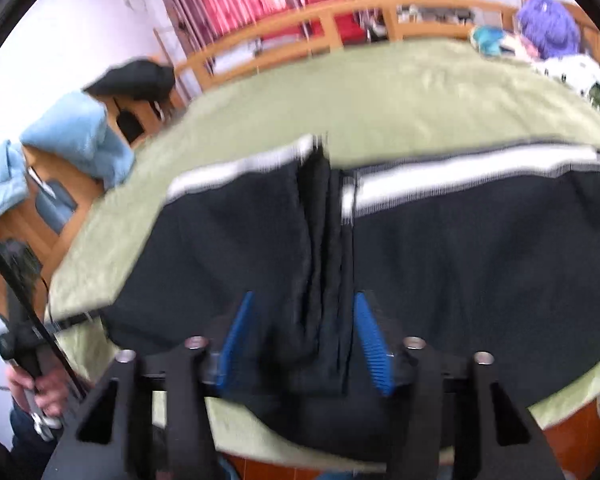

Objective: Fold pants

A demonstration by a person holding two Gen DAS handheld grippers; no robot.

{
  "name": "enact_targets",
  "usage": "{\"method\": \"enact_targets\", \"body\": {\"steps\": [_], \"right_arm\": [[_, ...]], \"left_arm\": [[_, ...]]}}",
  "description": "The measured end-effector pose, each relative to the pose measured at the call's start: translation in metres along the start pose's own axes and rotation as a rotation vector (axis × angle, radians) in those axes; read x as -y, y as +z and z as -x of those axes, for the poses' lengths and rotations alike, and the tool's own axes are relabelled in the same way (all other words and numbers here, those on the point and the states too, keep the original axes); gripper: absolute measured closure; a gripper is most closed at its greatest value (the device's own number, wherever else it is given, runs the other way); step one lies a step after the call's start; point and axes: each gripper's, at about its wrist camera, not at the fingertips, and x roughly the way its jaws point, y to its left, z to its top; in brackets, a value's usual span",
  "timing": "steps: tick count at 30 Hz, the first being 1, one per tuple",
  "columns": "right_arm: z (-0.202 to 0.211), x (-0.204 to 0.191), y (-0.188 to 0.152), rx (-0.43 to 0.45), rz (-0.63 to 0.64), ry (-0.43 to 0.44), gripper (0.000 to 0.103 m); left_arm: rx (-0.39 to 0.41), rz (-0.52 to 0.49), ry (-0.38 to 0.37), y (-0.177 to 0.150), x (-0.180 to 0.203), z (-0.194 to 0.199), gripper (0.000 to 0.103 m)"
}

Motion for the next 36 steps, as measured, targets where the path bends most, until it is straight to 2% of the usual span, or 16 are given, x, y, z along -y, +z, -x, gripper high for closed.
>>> {"method": "enact_targets", "body": {"steps": [5,9,10,11,12,15,18,22,24,25,29,32,33,34,35,36], "right_arm": [[-0.034,-0.001,0.036,-0.003,0.035,-0.036,0.047],[-0.069,0.006,0.053,-0.028,0.020,0.053,0.048],[-0.080,0.005,0.056,-0.058,0.030,0.076,0.053],[-0.090,0.004,0.058,-0.080,0.037,0.077,0.083],[-0.097,0.005,0.061,-0.095,0.047,0.072,0.098],[-0.096,0.020,0.066,-0.046,-0.016,0.075,0.098],[-0.115,0.020,0.058,-0.134,-0.019,0.041,0.098],[-0.099,0.013,0.049,-0.153,0.029,0.011,0.088],[-0.077,0.015,0.044,-0.122,-0.003,-0.019,0.048],[-0.069,0.017,0.041,-0.109,-0.010,-0.021,0.041],[-0.062,0.021,0.016,-0.173,-0.048,0.038,0.040],[-0.076,0.027,-0.004,-0.202,-0.081,0.008,0.051],[-0.076,0.026,-0.006,-0.185,-0.077,0.011,0.068],[-0.075,0.025,-0.005,-0.177,-0.075,0.010,0.074],[-0.068,0.026,-0.003,-0.146,-0.080,0.015,0.086],[-0.062,0.028,0.000,-0.116,-0.087,0.032,0.089]], "left_arm": [[-0.015,-0.055,0.033,-0.003,0.008,-0.005,0.027],[-0.033,-0.037,0.015,-0.002,0.005,-0.009,0.026],[-0.035,-0.039,0.014,-0.001,0.005,-0.009,0.025],[-0.039,-0.044,0.016,-0.001,0.006,-0.009,0.025],[-0.041,-0.048,0.018,0.000,0.006,-0.009,0.025],[-0.047,-0.062,0.023,0.004,0.006,-0.012,0.024],[-0.046,-0.071,0.015,0.008,0.006,-0.012,0.024],[-0.014,-0.078,-0.010,0.009,0.003,-0.003,0.025],[0.005,-0.081,-0.010,0.009,-0.001,0.002,0.025],[0.010,-0.077,-0.011,0.009,-0.002,0.004,0.025],[0.014,-0.052,-0.028,0.011,-0.008,0.005,0.025],[0.007,-0.035,-0.032,0.012,-0.010,0.003,0.025],[0.009,-0.028,-0.037,0.010,-0.008,0.005,0.025],[0.011,-0.023,-0.040,0.010,-0.009,0.007,0.025],[0.015,-0.017,-0.040,0.010,-0.009,0.009,0.025],[0.024,-0.014,-0.038,0.009,-0.014,0.014,0.025]]}}
